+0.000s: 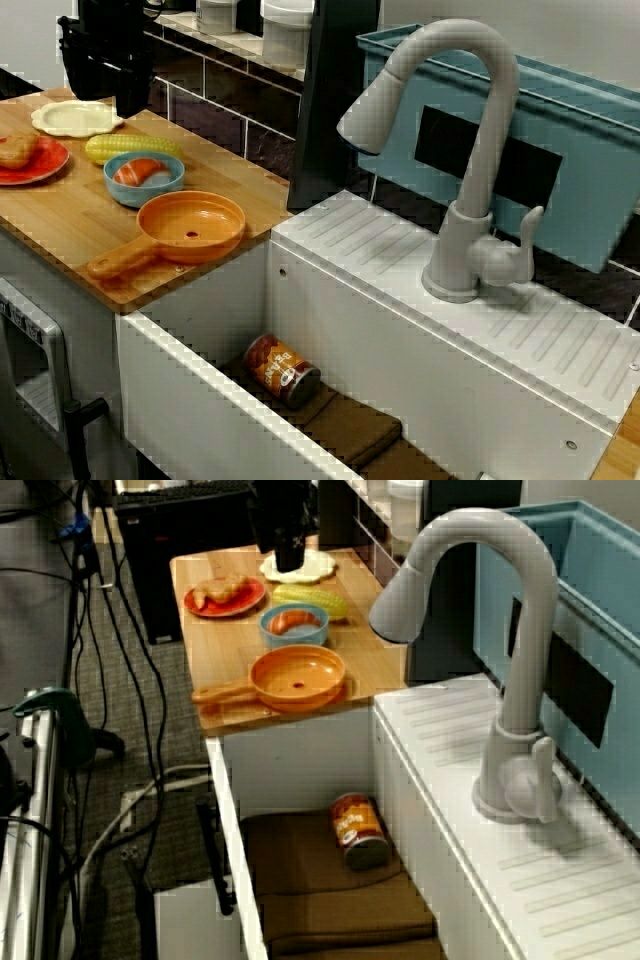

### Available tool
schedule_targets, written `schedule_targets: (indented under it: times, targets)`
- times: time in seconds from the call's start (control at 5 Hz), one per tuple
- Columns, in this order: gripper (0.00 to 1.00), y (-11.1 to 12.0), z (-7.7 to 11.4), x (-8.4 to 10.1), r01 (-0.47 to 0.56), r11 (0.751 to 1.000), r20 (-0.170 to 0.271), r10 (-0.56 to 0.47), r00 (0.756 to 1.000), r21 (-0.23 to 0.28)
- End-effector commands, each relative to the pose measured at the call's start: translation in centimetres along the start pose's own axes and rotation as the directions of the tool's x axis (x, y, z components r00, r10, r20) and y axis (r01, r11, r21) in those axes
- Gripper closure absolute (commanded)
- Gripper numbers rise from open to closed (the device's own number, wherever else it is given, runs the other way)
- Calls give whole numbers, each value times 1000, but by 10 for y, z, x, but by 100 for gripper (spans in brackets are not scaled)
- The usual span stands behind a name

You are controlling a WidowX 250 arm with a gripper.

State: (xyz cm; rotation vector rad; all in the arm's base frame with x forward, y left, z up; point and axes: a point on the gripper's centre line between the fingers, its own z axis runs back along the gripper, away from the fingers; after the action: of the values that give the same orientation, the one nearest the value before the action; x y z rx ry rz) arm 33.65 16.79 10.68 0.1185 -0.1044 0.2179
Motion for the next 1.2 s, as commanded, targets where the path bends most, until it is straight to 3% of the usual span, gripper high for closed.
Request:
schedule_targets:
  times: [0.0,0.4,1.0]
  targets:
    - [0,-8,32,-2,115,993,84,-115,990,-4]
    - [0,-21,26,-6,110,993,69,-108,992,-36]
    - [0,-34,15,-14,122,993,79,-122,989,4]
